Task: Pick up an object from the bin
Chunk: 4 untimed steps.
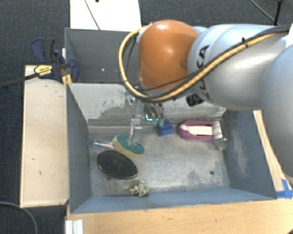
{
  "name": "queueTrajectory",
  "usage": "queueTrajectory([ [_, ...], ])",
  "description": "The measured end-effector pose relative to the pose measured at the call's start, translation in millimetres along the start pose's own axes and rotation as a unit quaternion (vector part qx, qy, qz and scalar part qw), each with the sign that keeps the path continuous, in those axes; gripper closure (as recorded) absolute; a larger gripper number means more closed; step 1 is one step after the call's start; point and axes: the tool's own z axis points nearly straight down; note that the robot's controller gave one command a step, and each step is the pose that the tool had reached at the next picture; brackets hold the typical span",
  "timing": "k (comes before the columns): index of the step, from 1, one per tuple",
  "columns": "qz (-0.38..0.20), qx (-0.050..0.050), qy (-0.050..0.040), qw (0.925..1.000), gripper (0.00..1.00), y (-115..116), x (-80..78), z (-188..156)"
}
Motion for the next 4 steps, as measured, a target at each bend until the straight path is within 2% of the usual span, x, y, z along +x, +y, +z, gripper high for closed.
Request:
queueTrajectory([
  [1,-0.113,0.0,-0.0041,0.9936,0.0,-31.7,42.8,121.3],
  [2,0.128,0.006,0.0001,0.9918,0.0,29.8,79.7,127.9],
  [3,-0.046,0.006,-0.0054,0.9989,0.0,51.5,104.6,131.6],
  [4,-0.044,0.004,-0.0071,0.999,1.0,53.6,104.1,130.3],
])
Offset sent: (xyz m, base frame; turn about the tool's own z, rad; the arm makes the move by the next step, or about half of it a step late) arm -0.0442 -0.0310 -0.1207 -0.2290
